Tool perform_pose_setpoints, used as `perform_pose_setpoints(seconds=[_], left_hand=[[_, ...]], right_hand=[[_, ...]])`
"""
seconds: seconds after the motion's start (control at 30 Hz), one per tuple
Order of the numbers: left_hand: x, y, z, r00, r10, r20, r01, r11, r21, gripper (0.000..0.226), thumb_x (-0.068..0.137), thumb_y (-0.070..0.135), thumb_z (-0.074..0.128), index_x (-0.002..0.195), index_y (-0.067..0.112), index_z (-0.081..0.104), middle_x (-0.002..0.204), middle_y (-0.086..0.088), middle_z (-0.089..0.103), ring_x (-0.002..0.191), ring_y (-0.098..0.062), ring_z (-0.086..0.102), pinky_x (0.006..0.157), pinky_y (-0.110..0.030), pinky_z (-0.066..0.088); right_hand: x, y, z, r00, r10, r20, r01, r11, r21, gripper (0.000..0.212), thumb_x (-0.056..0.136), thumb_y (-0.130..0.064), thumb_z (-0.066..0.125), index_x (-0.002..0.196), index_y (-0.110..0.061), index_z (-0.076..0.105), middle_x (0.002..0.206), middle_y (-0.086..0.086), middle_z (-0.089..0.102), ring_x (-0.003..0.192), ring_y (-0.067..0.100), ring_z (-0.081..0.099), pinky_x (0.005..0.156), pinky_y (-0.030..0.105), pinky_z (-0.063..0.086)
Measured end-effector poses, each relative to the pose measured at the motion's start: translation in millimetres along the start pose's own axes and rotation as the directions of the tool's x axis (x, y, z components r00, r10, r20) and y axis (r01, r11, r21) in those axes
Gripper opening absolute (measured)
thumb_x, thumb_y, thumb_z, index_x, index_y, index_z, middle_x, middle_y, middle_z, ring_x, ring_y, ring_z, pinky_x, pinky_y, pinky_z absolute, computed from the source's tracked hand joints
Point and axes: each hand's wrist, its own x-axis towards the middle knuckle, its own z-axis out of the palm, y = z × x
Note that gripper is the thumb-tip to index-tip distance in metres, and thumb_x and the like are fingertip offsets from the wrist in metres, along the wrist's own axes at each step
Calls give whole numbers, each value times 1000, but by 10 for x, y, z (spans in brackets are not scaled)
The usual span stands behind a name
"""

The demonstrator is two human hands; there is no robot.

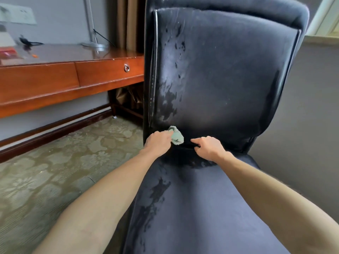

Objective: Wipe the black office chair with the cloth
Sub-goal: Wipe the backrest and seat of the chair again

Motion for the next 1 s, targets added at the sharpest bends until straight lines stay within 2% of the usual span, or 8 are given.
perform_pose_setpoints(seconds=[0.17, 0.3, 0.43, 0.57, 0.67, 0.77, 0.87, 1.0], left_hand=[[-72, -59, -501, 953, 54, -297, -118, 973, -199, 42, 102, 20, 41, 144, 26, 47, 145, 4, 50, 120, -33, 55, 99, -40, 43], [-70, -117, -919, 866, 39, -498, -166, 963, -214, 42, 102, 18, 43, 143, 21, 47, 148, 2, 45, 127, -25, 53, 102, -34, 40], [76, -105, -1440, 729, 50, -683, -233, 956, -178, 40, 102, 16, 45, 142, 15, 49, 146, -7, 47, 126, -29, 53, 102, -40, 43], [350, 5, -1896, 661, 84, -746, -246, 963, -110, 41, 102, 15, 44, 143, 11, 47, 147, -10, 46, 129, -30, 51, 102, -43, 45], [585, 74, -2101, 656, 77, -751, -241, 964, -112, 43, 103, 16, 43, 145, 11, 44, 150, -10, 43, 130, -31, 49, 101, -45, 46], [815, 68, -2175, 669, 97, -737, -210, 976, -62, 44, 103, 16, 42, 147, 12, 42, 151, -9, 42, 128, -33, 50, 98, -46, 47], [1017, 56, -2226, 649, 107, -753, -202, 979, -36, 44, 102, 13, 43, 146, 11, 43, 151, -9, 42, 132, -31, 47, 97, -48, 48], [1276, 128, -2408, 588, 148, -795, -214, 977, 24, 44, 101, 8, 43, 145, 11, 44, 150, -10, 44, 139, -30, 38, 98, -49, 47]], right_hand=[[181, -471, -570, 946, -148, -289, 141, 989, -45, 22, 86, -19, 43, 97, -22, 61, 88, 3, 69, 85, 31, 62, 69, 32, 43], [290, -660, -979, 867, -178, -466, 174, 983, -53, 35, 89, -20, 44, 120, -22, 59, 93, 5, 71, 84, 32, 64, 72, 33, 46], [365, -747, -1273, 805, -187, -563, 196, 980, -45, 42, 93, -19, 42, 134, -20, 51, 105, 3, 71, 91, 31, 65, 79, 34, 47], [460, -799, -1515, 723, -231, -651, 250, 966, -66, 42, 92, -12, 43, 133, -15, 52, 111, 2, 70, 97, 28, 63, 101, 35, 34], [611, -770, -1644, 680, -261, -685, 248, 961, -120, 46, 91, -14, 48, 137, -15, 48, 134, 3, 59, 127, 19, 51, 115, 48, 15], [750, -724, -1732, 699, -257, -667, 166, 966, -198, 56, 94, -26, 49, 147, -16, 33, 155, 5, 31, 146, 19, 22, 112, 64, 4], [872, -665, -1830, 727, -229, -647, 105, 969, -225, 64, 97, -37, 43, 152, -18, 18, 161, 12, 9, 149, 25, 3, 110, 66, -1], [1033, -593, -2011, 712, -183, -678, 58, 978, -203, 66, 99, -44, 37, 154, -17, 11, 161, 15, 0, 149, 29, -4, 111, 65, -3]])
